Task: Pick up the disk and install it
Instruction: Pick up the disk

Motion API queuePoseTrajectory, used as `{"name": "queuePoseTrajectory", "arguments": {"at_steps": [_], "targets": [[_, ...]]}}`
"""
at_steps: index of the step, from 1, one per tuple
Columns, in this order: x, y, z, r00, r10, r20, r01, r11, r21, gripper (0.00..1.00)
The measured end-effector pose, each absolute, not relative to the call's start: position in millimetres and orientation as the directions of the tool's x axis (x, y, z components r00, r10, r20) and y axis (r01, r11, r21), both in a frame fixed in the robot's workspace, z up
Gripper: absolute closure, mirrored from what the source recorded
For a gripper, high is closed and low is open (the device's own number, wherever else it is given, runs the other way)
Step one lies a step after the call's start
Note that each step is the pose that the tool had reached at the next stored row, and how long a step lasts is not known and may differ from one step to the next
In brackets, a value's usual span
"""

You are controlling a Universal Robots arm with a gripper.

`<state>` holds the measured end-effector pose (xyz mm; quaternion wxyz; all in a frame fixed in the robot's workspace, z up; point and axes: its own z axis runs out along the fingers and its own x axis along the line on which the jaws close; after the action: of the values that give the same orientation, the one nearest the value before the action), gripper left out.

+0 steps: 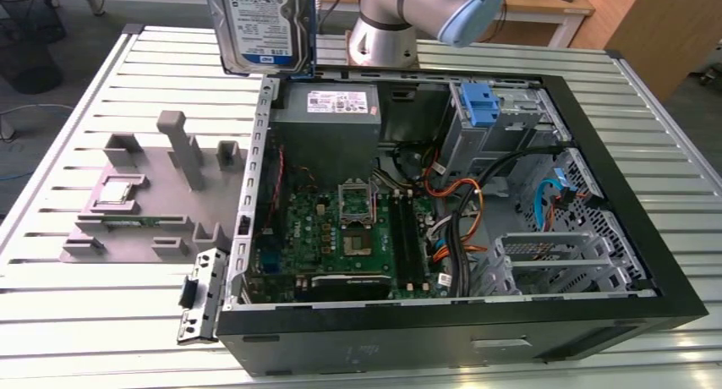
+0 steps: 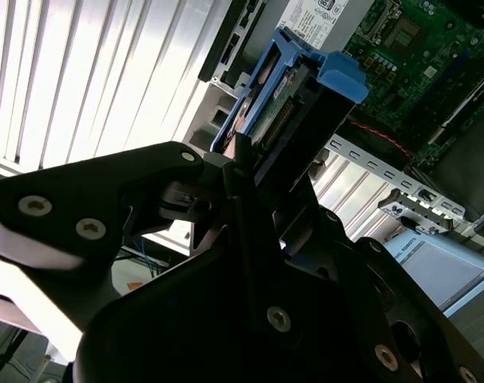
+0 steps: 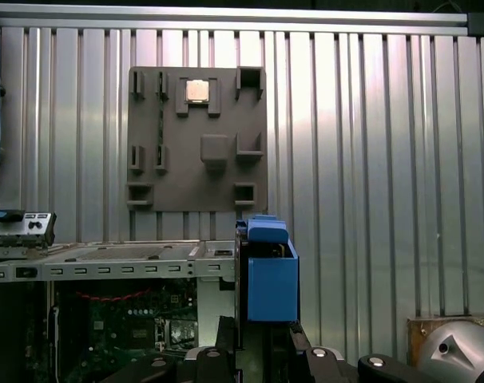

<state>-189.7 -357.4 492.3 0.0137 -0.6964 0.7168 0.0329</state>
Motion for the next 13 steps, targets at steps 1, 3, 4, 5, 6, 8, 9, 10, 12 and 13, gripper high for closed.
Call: {"name": "queuePoseTrajectory", "arguments": {"at_steps": [1, 3, 4, 5, 6, 8, 9, 10, 12, 13], "targets": [[-189.7, -357.4, 492.3, -0.030, -0.997, -0.065, -0.999, 0.028, 0.028, 0.65], [-189.6, -357.4, 492.3, -0.030, -0.997, -0.066, -0.999, 0.028, 0.028, 0.65], [-189.5, -357.4, 492.3, -0.030, -0.997, -0.066, -0.999, 0.028, 0.028, 0.65], [-188.8, -357.4, 492.3, -0.030, -0.997, -0.066, -0.999, 0.028, 0.028, 0.65], [-188.0, -357.3, 492.3, -0.030, -0.997, -0.067, -0.999, 0.028, 0.028, 0.65], [-185.6, -357.4, 492.3, -0.030, -0.997, -0.067, -0.999, 0.028, 0.028, 0.65], [-184.0, -357.4, 492.3, -0.030, -0.997, -0.067, -0.999, 0.028, 0.028, 0.65], [-182.2, -357.4, 492.3, -0.030, -0.997, -0.067, -0.999, 0.028, 0.028, 0.65], [-178.3, -357.4, 492.2, -0.030, -0.997, -0.067, -0.999, 0.028, 0.028, 0.65], [-176.3, -357.4, 492.2, -0.030, -0.997, -0.067, -0.999, 0.028, 0.028, 0.65]]}}
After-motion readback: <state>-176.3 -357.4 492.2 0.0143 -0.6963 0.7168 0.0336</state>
